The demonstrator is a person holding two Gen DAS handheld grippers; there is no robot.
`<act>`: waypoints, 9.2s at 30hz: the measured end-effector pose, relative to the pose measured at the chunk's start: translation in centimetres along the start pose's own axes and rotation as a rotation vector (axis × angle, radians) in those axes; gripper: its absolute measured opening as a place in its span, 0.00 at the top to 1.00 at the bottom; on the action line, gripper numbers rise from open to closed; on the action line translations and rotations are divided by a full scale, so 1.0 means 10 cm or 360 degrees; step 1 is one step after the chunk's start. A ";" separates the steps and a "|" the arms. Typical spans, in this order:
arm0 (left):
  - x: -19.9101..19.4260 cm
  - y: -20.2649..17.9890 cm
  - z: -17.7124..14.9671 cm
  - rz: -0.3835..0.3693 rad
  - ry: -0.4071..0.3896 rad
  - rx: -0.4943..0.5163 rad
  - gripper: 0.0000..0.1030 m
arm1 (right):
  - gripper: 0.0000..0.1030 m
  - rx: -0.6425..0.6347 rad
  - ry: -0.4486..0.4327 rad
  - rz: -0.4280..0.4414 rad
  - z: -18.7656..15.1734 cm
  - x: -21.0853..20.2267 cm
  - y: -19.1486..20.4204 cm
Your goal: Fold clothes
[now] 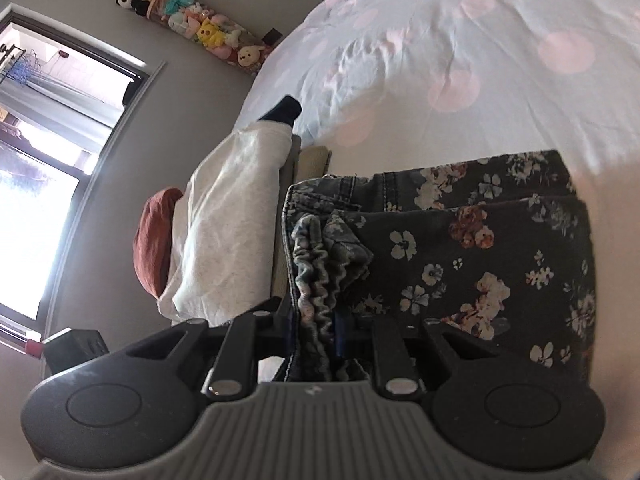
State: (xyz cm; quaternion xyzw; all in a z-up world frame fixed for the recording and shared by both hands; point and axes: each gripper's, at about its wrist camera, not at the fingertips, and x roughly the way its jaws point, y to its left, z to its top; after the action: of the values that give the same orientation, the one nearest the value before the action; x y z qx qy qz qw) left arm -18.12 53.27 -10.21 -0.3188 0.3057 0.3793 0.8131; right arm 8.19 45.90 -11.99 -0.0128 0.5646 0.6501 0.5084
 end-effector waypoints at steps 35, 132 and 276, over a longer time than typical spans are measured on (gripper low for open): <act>0.23 -0.27 -0.26 -0.0083 0.0150 0.0249 0.80 | 0.80 -0.0543 -0.0489 -0.0662 -1.11 -0.73 -0.57; 0.54 0.04 -0.39 0.0065 0.0332 -0.0171 0.42 | 0.37 -0.0061 -0.0535 -0.0438 -0.83 -0.50 -1.24; -0.26 1.80 1.50 0.0351 -0.0319 0.0298 0.79 | 0.79 -0.0881 -0.0349 -0.0230 0.94 1.62 1.87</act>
State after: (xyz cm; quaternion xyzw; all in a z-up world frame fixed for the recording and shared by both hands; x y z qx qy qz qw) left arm -30.28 72.60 -4.27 -0.1669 0.2903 0.4660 0.8190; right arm -6.99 66.27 -4.70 -0.1207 0.3053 0.7390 0.5884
